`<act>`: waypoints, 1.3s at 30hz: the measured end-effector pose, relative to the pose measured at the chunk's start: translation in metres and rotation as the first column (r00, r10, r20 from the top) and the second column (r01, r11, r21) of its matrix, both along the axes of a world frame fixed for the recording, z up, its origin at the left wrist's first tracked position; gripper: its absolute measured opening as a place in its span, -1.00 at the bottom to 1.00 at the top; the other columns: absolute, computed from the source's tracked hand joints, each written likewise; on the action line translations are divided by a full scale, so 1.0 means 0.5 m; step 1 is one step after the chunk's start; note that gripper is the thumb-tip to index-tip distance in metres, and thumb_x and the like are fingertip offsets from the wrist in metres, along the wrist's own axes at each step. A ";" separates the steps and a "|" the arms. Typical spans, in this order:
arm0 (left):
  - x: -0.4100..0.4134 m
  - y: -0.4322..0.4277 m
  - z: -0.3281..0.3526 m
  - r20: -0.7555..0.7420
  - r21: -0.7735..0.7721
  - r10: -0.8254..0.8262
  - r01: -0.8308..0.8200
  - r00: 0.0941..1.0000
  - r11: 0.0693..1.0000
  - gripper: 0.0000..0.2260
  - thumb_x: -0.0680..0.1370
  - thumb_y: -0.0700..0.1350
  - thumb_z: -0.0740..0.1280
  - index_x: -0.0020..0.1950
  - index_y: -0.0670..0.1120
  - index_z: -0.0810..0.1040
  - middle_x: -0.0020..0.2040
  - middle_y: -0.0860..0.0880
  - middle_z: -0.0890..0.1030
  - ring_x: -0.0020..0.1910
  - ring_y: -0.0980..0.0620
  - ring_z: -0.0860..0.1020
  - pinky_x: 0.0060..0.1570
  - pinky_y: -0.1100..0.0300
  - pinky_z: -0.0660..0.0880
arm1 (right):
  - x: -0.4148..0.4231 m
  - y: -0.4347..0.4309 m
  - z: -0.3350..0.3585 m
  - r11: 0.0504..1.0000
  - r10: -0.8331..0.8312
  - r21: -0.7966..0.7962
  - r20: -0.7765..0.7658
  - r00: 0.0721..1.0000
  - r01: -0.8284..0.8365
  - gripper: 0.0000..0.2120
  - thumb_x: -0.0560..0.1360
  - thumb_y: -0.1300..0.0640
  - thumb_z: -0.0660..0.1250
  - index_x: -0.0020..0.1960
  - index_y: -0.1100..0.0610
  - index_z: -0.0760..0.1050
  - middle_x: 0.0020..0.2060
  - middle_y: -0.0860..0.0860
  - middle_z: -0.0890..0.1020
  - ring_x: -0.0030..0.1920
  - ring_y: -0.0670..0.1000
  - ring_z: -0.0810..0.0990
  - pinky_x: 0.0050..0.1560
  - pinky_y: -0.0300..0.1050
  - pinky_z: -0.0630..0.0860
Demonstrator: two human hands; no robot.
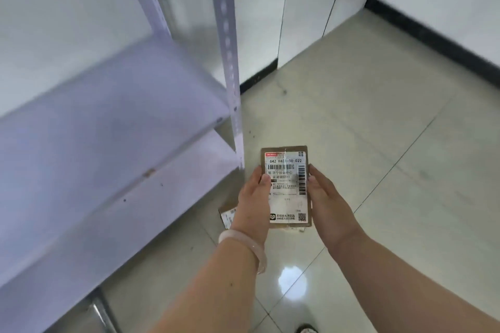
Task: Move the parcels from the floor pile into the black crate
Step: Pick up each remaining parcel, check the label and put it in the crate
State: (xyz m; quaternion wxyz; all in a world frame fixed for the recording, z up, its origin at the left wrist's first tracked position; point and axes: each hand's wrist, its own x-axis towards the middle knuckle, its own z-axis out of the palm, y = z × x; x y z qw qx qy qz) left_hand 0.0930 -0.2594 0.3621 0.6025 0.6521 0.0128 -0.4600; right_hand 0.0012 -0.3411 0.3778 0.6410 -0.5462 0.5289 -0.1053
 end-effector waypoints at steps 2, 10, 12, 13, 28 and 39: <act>0.007 0.010 0.149 0.021 -0.057 -0.025 0.027 0.999 0.998 -0.70 0.62 0.00 0.11 0.33 0.13 0.45 0.20 -0.02 0.61 0.08 -0.01 0.63 -0.02 0.07 0.62 | 0.000 0.007 0.149 0.997 0.044 -0.059 0.042 0.998 -0.041 -0.68 0.61 0.01 0.14 0.33 -0.19 0.39 0.04 -0.23 0.58 -0.16 -0.40 0.56 -0.29 -0.50 0.44; -0.048 0.153 0.673 0.325 -0.112 0.069 -0.034 0.943 0.993 -0.69 0.63 -0.01 0.06 0.03 0.23 0.59 0.09 -0.01 0.64 0.07 0.00 0.58 0.05 0.04 0.56 | -0.043 0.118 0.625 0.960 0.239 -0.193 0.197 0.951 -0.202 -0.68 0.62 -0.08 0.01 0.30 -0.27 0.39 0.09 -0.20 0.58 0.06 -0.17 0.53 0.07 -0.13 0.48; -0.079 0.205 0.770 0.384 -0.126 0.108 -0.064 0.917 0.990 -0.68 0.63 -0.03 0.06 -0.01 0.22 0.58 0.07 -0.01 0.66 0.03 0.00 0.59 0.05 0.04 0.55 | -0.061 0.158 0.704 0.940 0.306 -0.231 0.235 0.922 -0.253 -0.71 0.61 -0.08 0.03 0.23 -0.32 0.42 0.01 -0.25 0.60 0.00 -0.21 0.56 -0.03 -0.17 0.51; -0.096 0.234 0.811 0.406 -0.134 0.127 -0.079 0.905 0.988 -0.69 0.63 -0.03 0.06 -0.02 0.23 0.58 0.06 0.00 0.66 0.02 0.01 0.60 0.06 0.02 0.55 | -0.072 0.179 0.740 0.929 0.335 -0.248 0.251 0.908 -0.274 -0.73 0.61 -0.09 0.04 0.18 -0.35 0.43 -0.02 -0.25 0.61 -0.02 -0.22 0.58 -0.06 -0.18 0.52; -0.275 0.768 1.136 0.560 -0.181 0.524 -0.523 0.641 0.833 -0.82 0.57 -0.12 0.17 -0.03 0.13 0.53 0.07 0.00 0.66 0.04 -0.04 0.62 0.10 -0.06 0.57 | -0.110 0.647 1.078 0.569 0.822 -0.460 0.295 0.487 -0.681 -0.63 0.60 -0.10 -0.02 -0.10 -0.43 0.52 -0.23 -0.40 0.62 -0.12 -0.22 0.60 -0.14 -0.09 0.56; -0.326 1.192 1.186 0.646 -0.175 0.597 -0.668 0.476 0.723 -0.76 0.55 -0.13 0.16 0.07 0.12 0.56 0.07 0.01 0.65 0.06 -0.04 0.61 0.11 -0.04 0.56 | -0.110 1.087 1.130 0.420 0.905 -0.550 0.314 0.288 -0.722 -0.71 0.61 -0.17 -0.05 -0.01 -0.41 0.44 -0.01 -0.29 0.54 0.09 -0.07 0.53 0.15 0.13 0.52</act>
